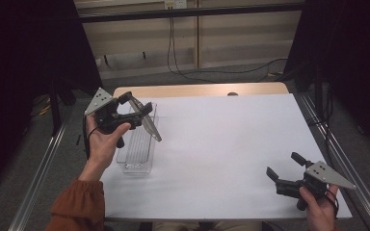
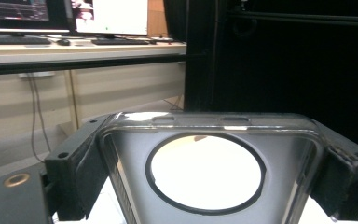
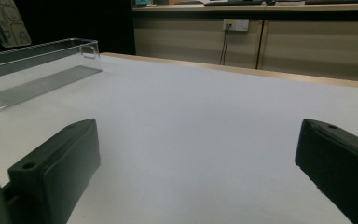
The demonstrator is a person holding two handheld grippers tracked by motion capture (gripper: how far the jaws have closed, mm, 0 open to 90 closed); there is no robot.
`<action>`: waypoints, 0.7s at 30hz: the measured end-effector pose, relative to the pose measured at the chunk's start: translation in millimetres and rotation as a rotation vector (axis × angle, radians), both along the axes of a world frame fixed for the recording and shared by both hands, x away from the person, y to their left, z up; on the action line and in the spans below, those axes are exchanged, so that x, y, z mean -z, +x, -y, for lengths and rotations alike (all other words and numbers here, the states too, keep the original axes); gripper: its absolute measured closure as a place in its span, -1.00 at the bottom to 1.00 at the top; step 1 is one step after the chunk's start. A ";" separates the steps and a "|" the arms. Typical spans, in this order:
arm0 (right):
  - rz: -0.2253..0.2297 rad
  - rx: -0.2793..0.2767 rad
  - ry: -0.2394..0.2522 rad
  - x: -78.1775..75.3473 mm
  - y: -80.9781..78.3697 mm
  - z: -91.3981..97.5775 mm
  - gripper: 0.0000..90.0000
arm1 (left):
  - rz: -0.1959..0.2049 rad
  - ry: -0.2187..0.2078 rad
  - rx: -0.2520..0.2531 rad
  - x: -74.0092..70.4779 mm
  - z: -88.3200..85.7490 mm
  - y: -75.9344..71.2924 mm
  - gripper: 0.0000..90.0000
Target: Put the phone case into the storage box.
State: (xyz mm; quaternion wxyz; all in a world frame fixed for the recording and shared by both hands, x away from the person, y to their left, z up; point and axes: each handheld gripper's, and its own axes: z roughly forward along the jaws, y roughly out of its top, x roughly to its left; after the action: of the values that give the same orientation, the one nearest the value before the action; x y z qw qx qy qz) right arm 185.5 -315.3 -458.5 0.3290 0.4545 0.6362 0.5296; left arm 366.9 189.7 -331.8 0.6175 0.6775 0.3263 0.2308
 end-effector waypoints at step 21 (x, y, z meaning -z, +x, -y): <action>0.002 -0.005 -0.007 0.6 0.7 -1.2 -1.00 | -0.023 0.029 -0.179 8.3 -19.1 34.7 -0.73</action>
State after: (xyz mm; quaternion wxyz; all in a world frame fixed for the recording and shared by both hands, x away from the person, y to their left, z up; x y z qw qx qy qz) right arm 186.2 -314.0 -459.1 0.3297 0.4511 0.6388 0.5288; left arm 401.6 208.8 -340.1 0.5809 0.6570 0.3891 0.2819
